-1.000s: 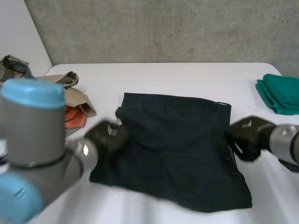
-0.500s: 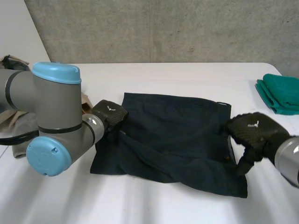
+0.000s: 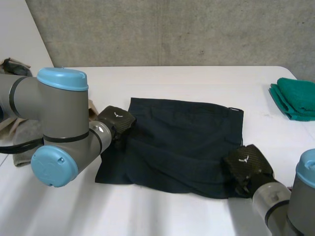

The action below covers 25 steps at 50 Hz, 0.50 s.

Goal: Fold the laundry.

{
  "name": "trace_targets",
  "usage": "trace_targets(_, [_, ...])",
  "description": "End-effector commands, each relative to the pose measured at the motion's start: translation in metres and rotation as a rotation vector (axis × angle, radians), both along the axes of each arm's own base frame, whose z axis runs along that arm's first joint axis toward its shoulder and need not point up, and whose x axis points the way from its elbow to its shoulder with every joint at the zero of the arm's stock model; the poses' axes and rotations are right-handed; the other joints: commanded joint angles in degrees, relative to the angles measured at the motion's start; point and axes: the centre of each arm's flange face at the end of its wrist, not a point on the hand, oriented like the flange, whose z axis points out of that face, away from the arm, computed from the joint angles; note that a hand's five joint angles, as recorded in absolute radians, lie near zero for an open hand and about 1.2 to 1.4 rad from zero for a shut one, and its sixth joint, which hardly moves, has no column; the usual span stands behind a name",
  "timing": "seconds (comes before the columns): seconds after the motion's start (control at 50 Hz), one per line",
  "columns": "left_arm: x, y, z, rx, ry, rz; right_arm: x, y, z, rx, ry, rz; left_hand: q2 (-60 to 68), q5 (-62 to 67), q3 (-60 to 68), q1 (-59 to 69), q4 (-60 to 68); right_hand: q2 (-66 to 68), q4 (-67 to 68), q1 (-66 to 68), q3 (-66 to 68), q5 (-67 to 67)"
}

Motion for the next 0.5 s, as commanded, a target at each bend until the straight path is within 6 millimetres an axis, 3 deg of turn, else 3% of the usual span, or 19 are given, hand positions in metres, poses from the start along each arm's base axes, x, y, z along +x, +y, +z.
trace_targets(0.02, [-0.003, -0.015, 0.002, -0.055, 0.036, 0.004, 0.011, -0.040, 0.045, -0.138, -0.127, 0.027, 11.48, 13.25, 11.92, 13.31, 11.53, 12.69, 11.71, 15.75, 12.18, 12.95])
trace_targets(0.04, [-0.008, -0.027, 0.006, -0.112, 0.068, 0.008, 0.013, -0.054, 0.057, -0.163, -0.160, 0.033, 11.48, 13.25, 11.92, 13.31, 11.53, 12.69, 11.71, 15.75, 12.18, 12.95])
trace_targets(0.08, [-0.012, -0.041, 0.009, -0.177, 0.106, 0.016, 0.012, -0.071, 0.062, -0.166, -0.180, 0.027, 11.48, 13.25, 11.92, 13.31, 11.53, 12.69, 11.71, 15.75, 12.18, 12.95])
trace_targets(0.2, [-0.026, -0.102, 0.015, -0.413, 0.244, 0.037, 0.014, -0.140, 0.047, -0.119, -0.174, -0.035, 11.48, 13.25, 11.92, 13.31, 11.53, 12.69, 11.71, 15.75, 12.18, 12.95])
trace_targets(0.36, [-0.050, -0.134, -0.021, -0.444, 0.277, 0.014, 0.021, -0.206, 0.027, -0.207, -0.158, -0.078, 11.48, 13.25, 11.92, 13.31, 11.53, 12.69, 11.71, 15.75, 12.18, 12.95])
trace_targets(0.48, [-0.054, -0.154, -0.035, -0.510, 0.289, 0.068, 0.034, -0.229, 0.002, -0.276, -0.177, -0.058, 11.48, 13.25, 11.92, 13.31, 11.53, 12.69, 11.71, 15.75, 12.18, 12.95])
trace_targets(0.5, [-0.057, -0.157, -0.037, -0.539, 0.302, 0.065, 0.037, -0.231, -0.004, -0.291, -0.176, -0.056, 11.48, 13.25, 11.92, 13.31, 11.53, -0.66, -1.63, 2.41, -1.17, -0.40])
